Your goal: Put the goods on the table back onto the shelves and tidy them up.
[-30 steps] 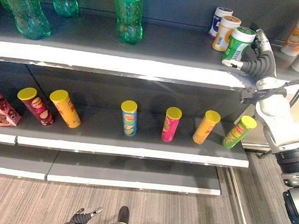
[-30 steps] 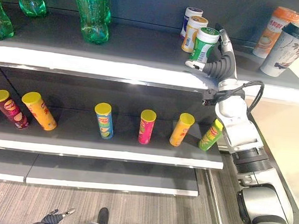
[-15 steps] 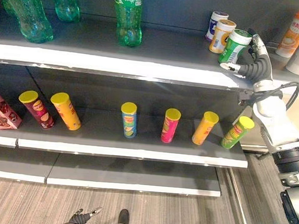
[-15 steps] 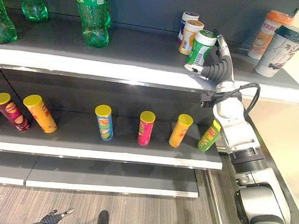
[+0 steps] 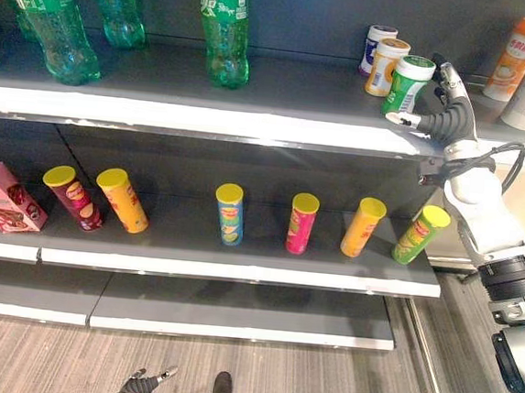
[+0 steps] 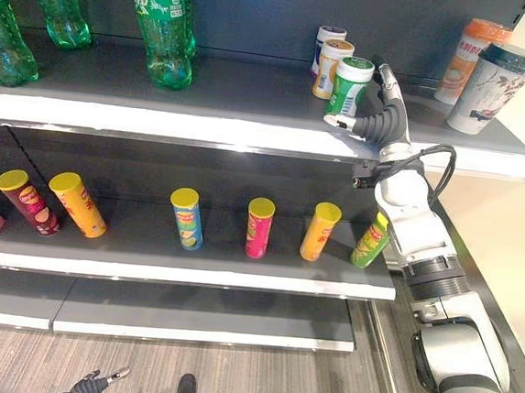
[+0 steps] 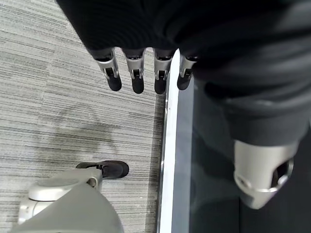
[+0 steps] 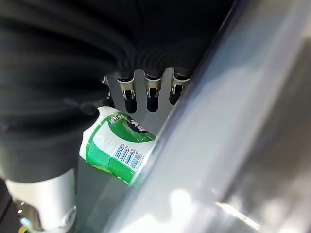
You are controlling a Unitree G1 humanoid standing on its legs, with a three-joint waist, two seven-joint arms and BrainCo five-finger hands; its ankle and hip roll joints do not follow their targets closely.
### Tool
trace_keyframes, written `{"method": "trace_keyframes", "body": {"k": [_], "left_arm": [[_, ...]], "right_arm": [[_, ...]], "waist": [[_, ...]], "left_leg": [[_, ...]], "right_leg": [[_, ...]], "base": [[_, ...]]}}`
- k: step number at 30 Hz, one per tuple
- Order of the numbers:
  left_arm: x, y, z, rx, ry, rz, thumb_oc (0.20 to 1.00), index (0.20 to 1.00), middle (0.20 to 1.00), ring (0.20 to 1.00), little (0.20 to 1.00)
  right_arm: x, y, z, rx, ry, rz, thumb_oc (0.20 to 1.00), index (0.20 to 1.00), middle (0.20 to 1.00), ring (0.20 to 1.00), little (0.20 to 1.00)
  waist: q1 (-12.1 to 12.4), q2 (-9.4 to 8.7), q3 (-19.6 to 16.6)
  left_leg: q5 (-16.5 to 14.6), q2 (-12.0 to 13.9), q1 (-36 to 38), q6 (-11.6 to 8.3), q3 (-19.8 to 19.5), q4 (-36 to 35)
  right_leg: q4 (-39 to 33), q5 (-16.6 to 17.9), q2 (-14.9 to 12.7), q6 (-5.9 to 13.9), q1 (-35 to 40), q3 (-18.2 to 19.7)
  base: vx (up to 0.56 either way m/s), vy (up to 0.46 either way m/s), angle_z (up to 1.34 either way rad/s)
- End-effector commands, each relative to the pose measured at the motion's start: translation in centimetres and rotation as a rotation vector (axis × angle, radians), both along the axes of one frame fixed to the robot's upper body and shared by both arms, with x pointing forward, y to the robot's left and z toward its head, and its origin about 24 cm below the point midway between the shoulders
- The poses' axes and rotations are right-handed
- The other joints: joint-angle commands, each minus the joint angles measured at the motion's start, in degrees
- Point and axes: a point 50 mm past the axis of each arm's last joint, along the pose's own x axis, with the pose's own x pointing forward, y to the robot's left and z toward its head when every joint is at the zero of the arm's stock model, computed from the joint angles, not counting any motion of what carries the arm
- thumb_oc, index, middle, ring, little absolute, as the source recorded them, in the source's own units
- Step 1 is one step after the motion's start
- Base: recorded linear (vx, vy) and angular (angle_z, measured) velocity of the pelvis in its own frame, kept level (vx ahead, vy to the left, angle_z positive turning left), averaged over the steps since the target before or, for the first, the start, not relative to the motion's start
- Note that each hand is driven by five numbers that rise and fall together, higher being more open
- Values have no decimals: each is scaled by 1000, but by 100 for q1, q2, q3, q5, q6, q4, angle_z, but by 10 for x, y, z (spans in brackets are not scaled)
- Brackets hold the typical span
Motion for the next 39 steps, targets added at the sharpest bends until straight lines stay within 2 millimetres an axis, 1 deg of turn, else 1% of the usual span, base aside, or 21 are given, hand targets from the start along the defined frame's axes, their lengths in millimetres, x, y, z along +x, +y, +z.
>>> {"method": "trace_keyframes", "body": {"k": [1, 4, 10, 17, 26, 32, 39], "left_arm": [[22, 13, 9, 41, -46, -42, 1000, 1000, 1000, 1000, 1000], [22, 13, 9, 40, -49, -38, 1000, 1000, 1000, 1000, 1000], [22, 12, 9, 39, -49, -34, 1000, 1000, 1000, 1000, 1000], [25, 11, 9, 35, -61, -31, 1000, 1000, 1000, 1000, 1000], [27, 11, 10, 38, -68, -29, 1000, 1000, 1000, 1000, 1000], [28, 11, 10, 37, -74, -30, 1000, 1000, 1000, 1000, 1000], [28, 11, 10, 35, -77, -24, 1000, 1000, 1000, 1000, 1000]], "right_arm": [[5, 8, 29, 4, -84, 37, 1000, 1000, 1000, 1000, 1000], [5, 7, 29, 8, -84, 37, 1000, 1000, 1000, 1000, 1000], [6, 10, 29, 9, -82, 56, 1000, 1000, 1000, 1000, 1000], [7, 16, 30, 5, -81, 71, 1000, 1000, 1000, 1000, 1000], [9, 13, 30, 3, -74, 56, 1000, 1000, 1000, 1000, 1000], [10, 16, 24, 10, -45, 79, 1000, 1000, 1000, 1000, 1000], [11, 20, 23, -11, -30, 104, 1000, 1000, 1000, 1000, 1000]], "waist": [[241, 48, 131], [240, 56, 132], [257, 59, 135], [264, 55, 137], [276, 49, 147], [273, 48, 147], [279, 46, 137]], "left_leg": [[-1223, 217, 856, -340, 92, 46], [-1215, 218, 845, -345, 88, 46], [-1201, 220, 820, -348, 63, 46], [-1202, 216, 820, -346, 52, 46], [-1200, 206, 810, -343, 35, 46], [-1205, 203, 824, -339, 38, 46], [-1212, 209, 820, -345, 40, 46]], "right_leg": [[-4, 753, -343, 271, -602, -179], [-4, 752, -343, 270, -610, -193], [-4, 754, -341, 260, -614, -219], [-4, 759, -344, 260, -608, -226], [-3, 770, -357, 265, -615, -254], [-4, 772, -357, 263, -619, -250], [-4, 763, -361, 265, -622, -253]], "base": [[0, 0, 0], [0, 0, 0], [0, 0, 0], [0, 0, 0], [0, 0, 0], [0, 0, 0], [0, 0, 0]]}}
